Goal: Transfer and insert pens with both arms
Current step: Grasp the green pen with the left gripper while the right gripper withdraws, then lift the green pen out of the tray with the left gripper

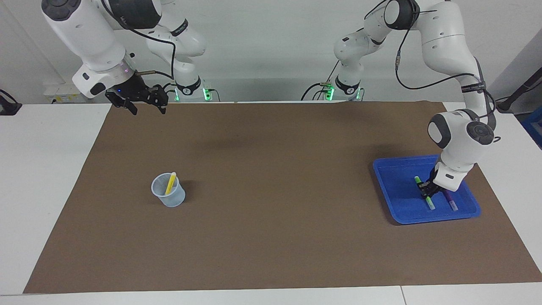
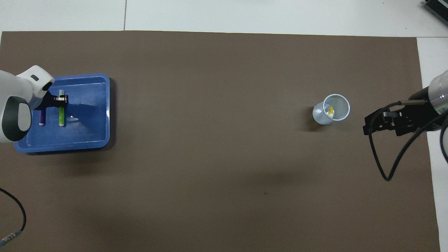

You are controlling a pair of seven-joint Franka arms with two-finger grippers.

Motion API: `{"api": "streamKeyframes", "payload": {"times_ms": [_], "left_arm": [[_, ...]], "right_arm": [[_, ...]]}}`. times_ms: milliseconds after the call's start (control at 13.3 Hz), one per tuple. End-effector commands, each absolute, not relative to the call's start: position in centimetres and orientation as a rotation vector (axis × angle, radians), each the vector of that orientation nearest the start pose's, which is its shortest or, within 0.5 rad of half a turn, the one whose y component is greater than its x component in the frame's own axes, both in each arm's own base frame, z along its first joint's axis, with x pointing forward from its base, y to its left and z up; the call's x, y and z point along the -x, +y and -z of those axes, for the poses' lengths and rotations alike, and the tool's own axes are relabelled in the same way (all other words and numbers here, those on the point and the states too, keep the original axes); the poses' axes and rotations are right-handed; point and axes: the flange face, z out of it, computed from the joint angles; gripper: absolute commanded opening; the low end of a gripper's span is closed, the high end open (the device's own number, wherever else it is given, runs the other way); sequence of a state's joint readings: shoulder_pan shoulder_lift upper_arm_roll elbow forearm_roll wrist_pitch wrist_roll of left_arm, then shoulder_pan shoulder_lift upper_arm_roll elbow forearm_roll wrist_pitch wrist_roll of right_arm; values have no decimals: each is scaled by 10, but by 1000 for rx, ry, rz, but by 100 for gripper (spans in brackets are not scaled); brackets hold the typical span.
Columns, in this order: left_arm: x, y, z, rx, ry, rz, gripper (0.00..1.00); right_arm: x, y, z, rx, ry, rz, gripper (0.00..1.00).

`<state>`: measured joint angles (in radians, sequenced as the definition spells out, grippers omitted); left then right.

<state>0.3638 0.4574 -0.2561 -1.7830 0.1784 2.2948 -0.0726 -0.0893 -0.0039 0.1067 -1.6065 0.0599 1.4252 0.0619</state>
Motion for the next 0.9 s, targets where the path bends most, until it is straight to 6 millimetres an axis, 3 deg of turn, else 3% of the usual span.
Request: {"api": "streamKeyframes", "payload": {"times_ms": [0,300,449,599,824], "left_arm": [[-663,82,-332,3141,-242,69,0],[-665,61,-365,3144,-421,13,0],[-657,56,-392,3186,-496,-9,0],[-649,49,-416,3188,-707,-43,0],[-642,15,-437,3151,-962,-93,0]], "right_arm": [[-522,10,-596,3087,36,-258,94],[-516,8,-592,3069,51,-250,95],[-514,-12,-588,3018,120,-263,95],[-510,-13,-583,2977,129,-278,95],[-507,-6,-583,2910,154,-278,96]]}}
